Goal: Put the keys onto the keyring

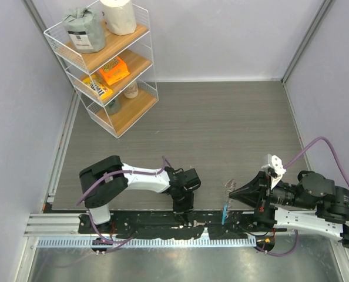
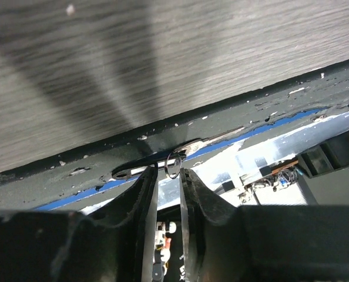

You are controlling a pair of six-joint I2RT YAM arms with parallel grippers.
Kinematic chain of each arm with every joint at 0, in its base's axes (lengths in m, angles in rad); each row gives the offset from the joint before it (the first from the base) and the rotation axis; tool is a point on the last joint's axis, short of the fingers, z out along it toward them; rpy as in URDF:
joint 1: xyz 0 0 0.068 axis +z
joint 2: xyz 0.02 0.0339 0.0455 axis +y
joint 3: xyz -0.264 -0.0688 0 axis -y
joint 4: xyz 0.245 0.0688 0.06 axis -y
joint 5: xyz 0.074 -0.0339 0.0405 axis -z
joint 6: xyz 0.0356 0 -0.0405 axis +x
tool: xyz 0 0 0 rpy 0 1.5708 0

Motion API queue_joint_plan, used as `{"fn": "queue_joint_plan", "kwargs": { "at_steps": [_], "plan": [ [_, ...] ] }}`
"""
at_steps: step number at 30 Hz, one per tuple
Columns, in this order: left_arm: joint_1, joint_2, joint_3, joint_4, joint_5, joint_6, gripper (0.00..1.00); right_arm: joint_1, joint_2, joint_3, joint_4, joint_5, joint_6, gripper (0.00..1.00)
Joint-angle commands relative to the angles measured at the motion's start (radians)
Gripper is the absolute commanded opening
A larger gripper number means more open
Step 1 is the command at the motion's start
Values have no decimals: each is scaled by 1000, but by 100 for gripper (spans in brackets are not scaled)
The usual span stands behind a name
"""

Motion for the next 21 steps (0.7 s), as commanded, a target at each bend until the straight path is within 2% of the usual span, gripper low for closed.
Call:
{"fn": "queue_joint_plan", "kwargs": {
  "at_steps": [1,8,14,21],
  "plan": [
    [5,19,-7,37,42,4,25,0,1,8,74,9,-9,6],
    [5,40,-16,62,64,1,17,0,-2,11,74,4,-12,6],
    [10,48,-15,67,71,4,0,0,-14,2,75,5,-9,6],
    [22,-53,20,47,-4,70,0,0,-11,8,72,10,-7,6]
  ]
}}
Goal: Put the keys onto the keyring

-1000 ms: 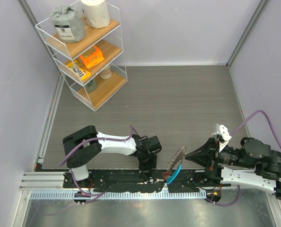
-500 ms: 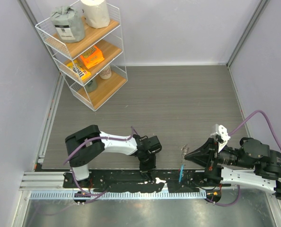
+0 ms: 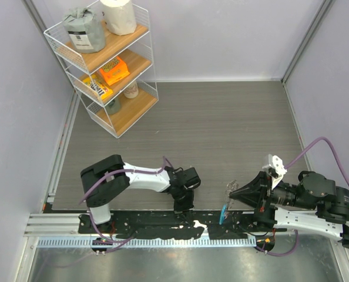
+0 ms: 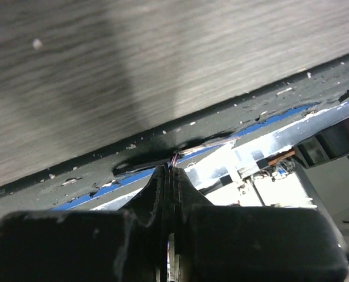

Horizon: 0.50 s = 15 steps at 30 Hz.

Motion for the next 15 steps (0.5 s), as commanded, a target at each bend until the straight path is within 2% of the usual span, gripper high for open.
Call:
{"fn": "queue_joint_plan", "kwargs": {
  "at_steps": [1,6,15],
  "plan": [
    [15,-101,37,-18,-73,76,0,0,-6,16,75,9,-8,6],
    [26,-214,77,-84,-169,153,0,-1,25,39,75,4,-14,6],
    [44,-430,65,-47,-294,277,0,0,108,103,73,-50,-45,5]
  ]
}}
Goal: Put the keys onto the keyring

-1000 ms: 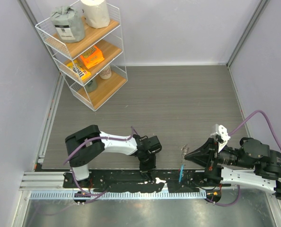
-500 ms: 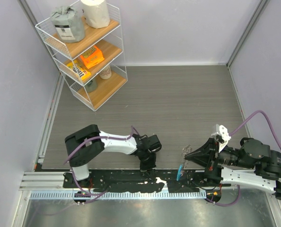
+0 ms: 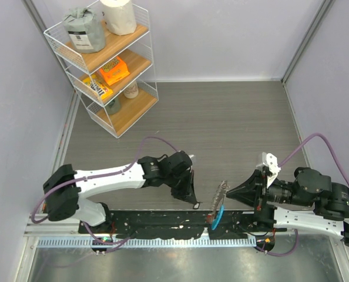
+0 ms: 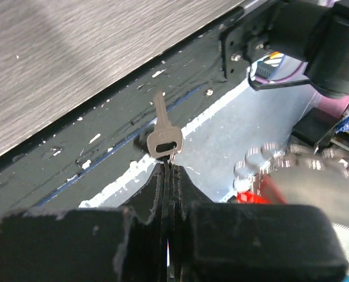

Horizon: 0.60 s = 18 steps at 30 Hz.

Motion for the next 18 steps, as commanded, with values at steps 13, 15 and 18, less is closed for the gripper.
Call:
{"fn": "queue_joint_plan", "kwargs": {
  "at_steps": [13,15,18],
  "plan": [
    [18,-421,27,80,-310,417,0,2,114,102,93,-167,-15,6],
    [18,-468,22,106,-321,471,0,1,128,99,112,-185,-5,6],
    [17,-539,13,164,-299,557,0,1,159,95,143,-208,2,6]
  ]
}}
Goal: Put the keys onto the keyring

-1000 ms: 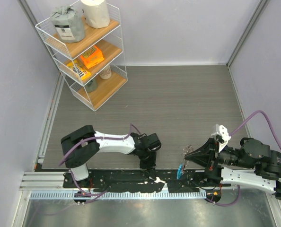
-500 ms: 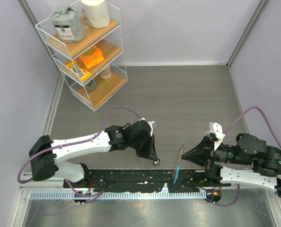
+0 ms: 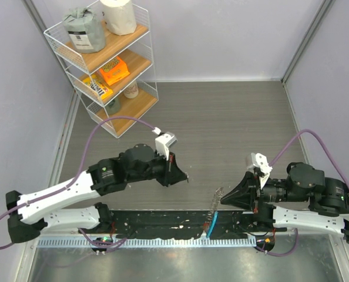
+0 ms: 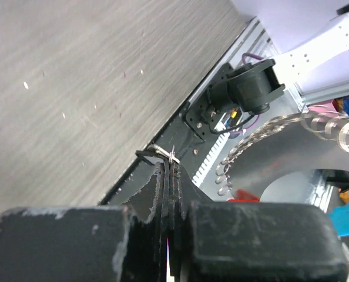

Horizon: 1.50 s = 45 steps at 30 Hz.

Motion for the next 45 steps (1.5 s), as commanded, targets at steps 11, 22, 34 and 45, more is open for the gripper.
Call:
{"fn": "queue_joint_plan", "kwargs": {
  "at_steps": [11,22,34,45],
  "plan": [
    [3,-283,-95,408,196,484,0,0,160,20,308,-170,71,6],
    [4,-315,-135,535,372,556,0,-3,255,53,443,-163,83,6],
    [3,-364,-203,621,484,564,0,-11,281,79,521,-149,80,6],
    [4,-400,-233,667,519,584,0,-14,336,108,544,-169,99,6]
  ]
}}
